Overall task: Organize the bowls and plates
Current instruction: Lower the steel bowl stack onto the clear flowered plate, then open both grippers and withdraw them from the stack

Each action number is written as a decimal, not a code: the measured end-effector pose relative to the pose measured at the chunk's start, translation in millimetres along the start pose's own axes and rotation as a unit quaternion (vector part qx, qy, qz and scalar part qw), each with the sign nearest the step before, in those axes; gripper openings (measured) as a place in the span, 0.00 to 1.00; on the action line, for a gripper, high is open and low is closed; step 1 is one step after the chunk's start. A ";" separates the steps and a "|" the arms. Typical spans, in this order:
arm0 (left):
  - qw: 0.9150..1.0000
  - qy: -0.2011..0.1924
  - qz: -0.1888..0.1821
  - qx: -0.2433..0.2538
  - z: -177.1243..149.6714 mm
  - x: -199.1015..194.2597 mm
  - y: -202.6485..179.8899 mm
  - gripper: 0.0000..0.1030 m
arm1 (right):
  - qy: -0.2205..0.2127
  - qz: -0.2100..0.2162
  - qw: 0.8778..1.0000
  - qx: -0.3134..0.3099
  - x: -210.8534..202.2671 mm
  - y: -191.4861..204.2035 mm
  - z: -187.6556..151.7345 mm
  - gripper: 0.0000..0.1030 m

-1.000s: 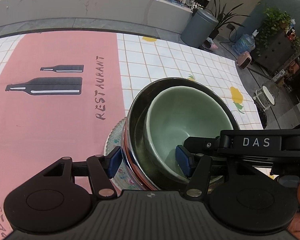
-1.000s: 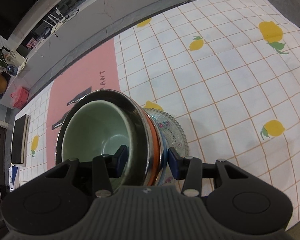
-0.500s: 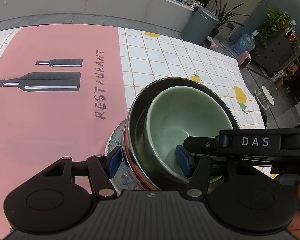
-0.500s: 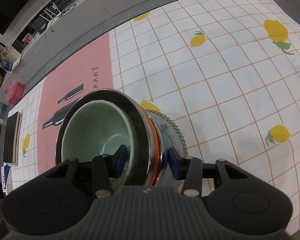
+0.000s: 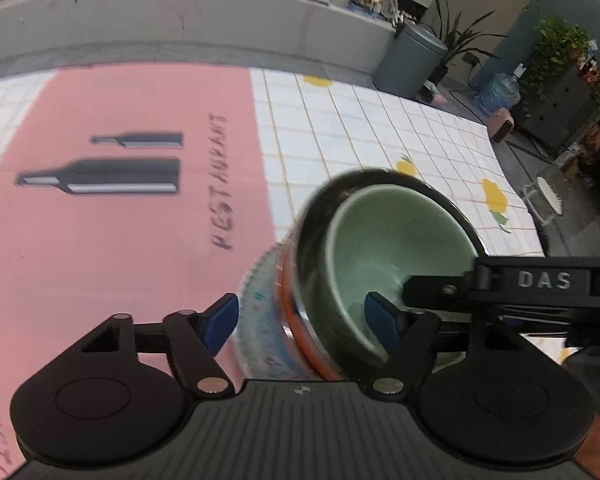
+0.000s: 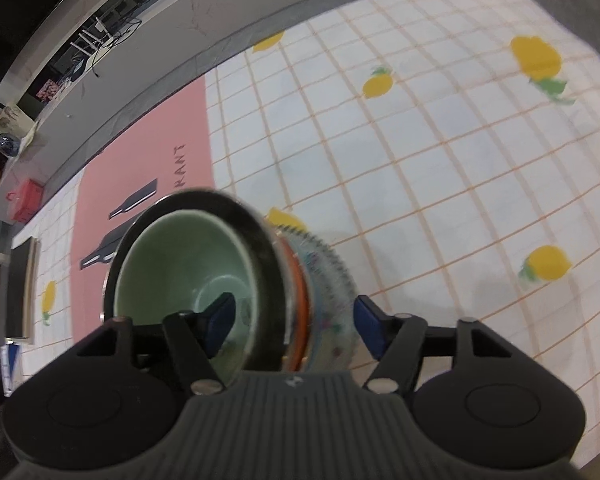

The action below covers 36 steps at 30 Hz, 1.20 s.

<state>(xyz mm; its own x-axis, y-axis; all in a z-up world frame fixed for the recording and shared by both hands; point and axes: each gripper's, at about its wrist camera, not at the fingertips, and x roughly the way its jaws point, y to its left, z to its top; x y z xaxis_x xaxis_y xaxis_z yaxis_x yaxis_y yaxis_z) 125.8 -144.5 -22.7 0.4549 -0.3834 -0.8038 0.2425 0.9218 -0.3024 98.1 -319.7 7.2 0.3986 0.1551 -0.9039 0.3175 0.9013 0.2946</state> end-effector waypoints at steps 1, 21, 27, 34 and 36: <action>1.000 -0.006 0.004 0.003 0.0 -3.2 1.1 0.85 | -0.004 -0.002 1.000 0.000 -2.6 -1.2 -0.3 0.66; 0.994 -0.095 -0.013 0.046 -31.7 -100.4 1.4 0.87 | -0.152 -0.023 0.985 -0.082 -88.6 -7.1 -63.7 0.71; 0.993 -0.093 0.023 0.069 -52.2 -100.1 -8.2 0.87 | -0.171 -0.040 0.975 -0.134 -91.5 0.5 -100.5 0.74; 0.994 -0.090 0.052 0.044 -73.9 -92.0 -1.7 0.90 | -0.212 -0.057 0.962 -0.164 -94.2 16.3 -128.4 0.84; 0.994 -0.079 0.058 0.044 -75.1 -92.4 -4.7 0.90 | -0.211 -0.059 0.962 -0.164 -92.4 19.7 -131.1 0.84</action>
<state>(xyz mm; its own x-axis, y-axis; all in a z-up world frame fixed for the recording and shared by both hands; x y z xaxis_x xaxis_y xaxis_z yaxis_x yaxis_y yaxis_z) 18.3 -109.1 14.5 0.6121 -0.2851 -0.7376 0.2509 0.9546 -0.1608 -45.3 -263.3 55.9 0.7122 -0.0729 -0.6982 0.1223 0.9923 0.0212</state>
